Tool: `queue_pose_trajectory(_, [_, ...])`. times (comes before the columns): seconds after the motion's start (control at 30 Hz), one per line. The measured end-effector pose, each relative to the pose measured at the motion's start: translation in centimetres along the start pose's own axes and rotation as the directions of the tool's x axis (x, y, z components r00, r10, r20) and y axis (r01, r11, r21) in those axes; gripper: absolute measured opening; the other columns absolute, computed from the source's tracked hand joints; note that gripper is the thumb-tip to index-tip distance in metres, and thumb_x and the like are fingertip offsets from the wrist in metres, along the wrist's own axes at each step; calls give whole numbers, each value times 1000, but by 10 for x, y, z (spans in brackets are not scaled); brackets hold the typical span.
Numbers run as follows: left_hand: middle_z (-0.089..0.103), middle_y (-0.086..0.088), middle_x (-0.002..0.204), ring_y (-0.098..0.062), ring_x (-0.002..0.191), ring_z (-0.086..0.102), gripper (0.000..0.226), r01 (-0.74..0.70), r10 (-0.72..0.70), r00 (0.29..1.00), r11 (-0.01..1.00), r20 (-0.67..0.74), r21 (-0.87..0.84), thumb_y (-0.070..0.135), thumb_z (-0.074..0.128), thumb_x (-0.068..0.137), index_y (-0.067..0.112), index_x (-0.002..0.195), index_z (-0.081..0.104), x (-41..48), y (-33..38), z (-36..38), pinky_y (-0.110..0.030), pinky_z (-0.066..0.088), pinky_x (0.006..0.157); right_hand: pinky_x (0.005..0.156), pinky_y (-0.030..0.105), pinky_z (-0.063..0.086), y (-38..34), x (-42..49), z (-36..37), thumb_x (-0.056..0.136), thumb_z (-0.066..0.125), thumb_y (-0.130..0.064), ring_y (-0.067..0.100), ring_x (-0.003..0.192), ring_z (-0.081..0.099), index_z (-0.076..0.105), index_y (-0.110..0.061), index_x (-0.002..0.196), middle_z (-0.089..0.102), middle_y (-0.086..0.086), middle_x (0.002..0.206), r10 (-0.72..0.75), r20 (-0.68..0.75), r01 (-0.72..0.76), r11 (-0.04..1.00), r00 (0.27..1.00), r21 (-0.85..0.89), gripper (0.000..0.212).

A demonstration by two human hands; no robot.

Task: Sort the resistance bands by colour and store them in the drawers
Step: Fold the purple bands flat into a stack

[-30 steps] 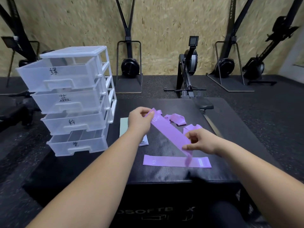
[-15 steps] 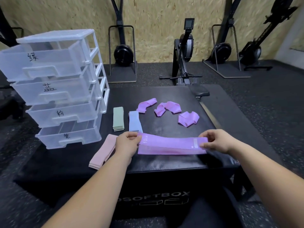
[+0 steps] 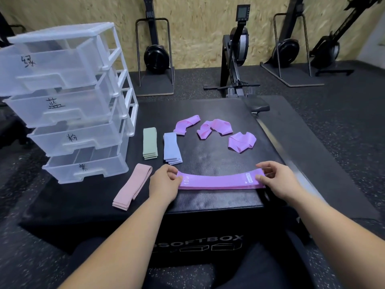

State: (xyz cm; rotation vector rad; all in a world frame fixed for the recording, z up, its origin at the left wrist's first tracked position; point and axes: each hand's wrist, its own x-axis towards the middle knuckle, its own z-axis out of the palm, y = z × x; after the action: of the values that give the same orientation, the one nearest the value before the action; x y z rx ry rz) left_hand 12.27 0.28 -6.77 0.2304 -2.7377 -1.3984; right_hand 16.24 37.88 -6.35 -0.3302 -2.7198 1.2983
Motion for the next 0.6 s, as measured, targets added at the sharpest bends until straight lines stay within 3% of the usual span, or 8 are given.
queue_pose_trajectory(0.17, [69,12,81,-7,84,63,19,-98,92,995,984,42,146,23,77,88,34,97,65,3,-8,2,-30,49,73,81,27,50,0,-9,6,82,87,-19,5,84,69,71,-36,110,71,-14,100,-57,-43,50,989,997,-140,36])
queue_pose_trajectory(0.33, [59,10,92,-13,85,61,24,-188,176,982,952,69,242,25,80,86,34,103,65,5,-13,1,-39,55,80,81,29,47,11,-9,12,81,88,-19,13,83,63,74,-26,114,61,-5,101,-105,-26,94,953,994,-289,37])
queue_pose_trajectory(0.47, [55,8,105,-13,95,59,29,-236,226,972,942,68,237,30,81,88,34,112,65,10,-15,-3,-39,54,87,82,34,52,13,-9,7,81,87,-29,8,83,62,72,-33,112,56,-10,106,-147,-21,133,937,989,-323,35])
queue_pose_trajectory(0.6, [60,14,125,-10,118,55,48,-411,353,898,886,261,214,32,85,85,32,129,65,16,-20,-13,-31,46,104,97,34,49,16,-5,-4,76,91,-40,14,106,60,71,-35,122,61,-12,124,-267,137,299,879,954,-372,50])
